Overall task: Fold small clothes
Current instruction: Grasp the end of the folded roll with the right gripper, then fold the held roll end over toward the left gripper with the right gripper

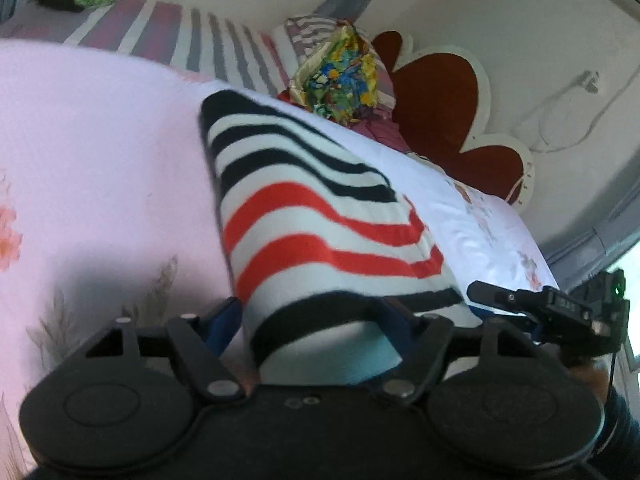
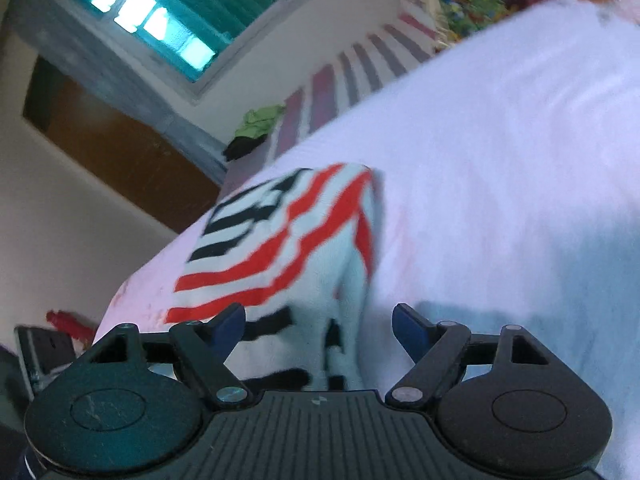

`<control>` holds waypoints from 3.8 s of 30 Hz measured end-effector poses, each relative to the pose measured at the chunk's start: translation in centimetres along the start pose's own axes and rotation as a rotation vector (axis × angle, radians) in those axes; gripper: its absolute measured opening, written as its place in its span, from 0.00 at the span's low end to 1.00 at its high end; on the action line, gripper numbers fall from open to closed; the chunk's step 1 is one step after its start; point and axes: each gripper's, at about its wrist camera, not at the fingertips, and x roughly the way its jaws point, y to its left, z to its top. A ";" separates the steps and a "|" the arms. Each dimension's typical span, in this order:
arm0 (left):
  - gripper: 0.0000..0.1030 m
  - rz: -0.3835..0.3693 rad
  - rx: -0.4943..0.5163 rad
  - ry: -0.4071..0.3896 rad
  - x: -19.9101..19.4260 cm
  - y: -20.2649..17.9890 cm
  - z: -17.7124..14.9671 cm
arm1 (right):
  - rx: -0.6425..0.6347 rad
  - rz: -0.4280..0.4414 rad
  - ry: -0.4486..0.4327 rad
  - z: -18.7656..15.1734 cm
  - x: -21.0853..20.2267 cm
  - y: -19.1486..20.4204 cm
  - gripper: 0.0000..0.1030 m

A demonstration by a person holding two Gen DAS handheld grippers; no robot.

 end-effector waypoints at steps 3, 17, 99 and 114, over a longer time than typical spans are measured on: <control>0.73 0.001 -0.012 -0.008 -0.3 0.1 -0.4 | -0.089 0.061 -0.047 -0.7 -2.0 1.9 0.77; 0.66 -0.036 -0.038 -0.016 -2.4 0.5 -3.3 | -0.403 -0.102 -0.003 -5.3 -1.4 5.8 0.16; 0.53 -0.011 0.070 -0.084 -15.3 4.3 -0.7 | -0.361 0.168 0.032 -8.3 4.1 22.0 0.39; 0.53 0.021 0.042 -0.075 -21.5 11.1 -2.5 | -0.372 0.186 0.081 -14.5 9.3 28.8 0.39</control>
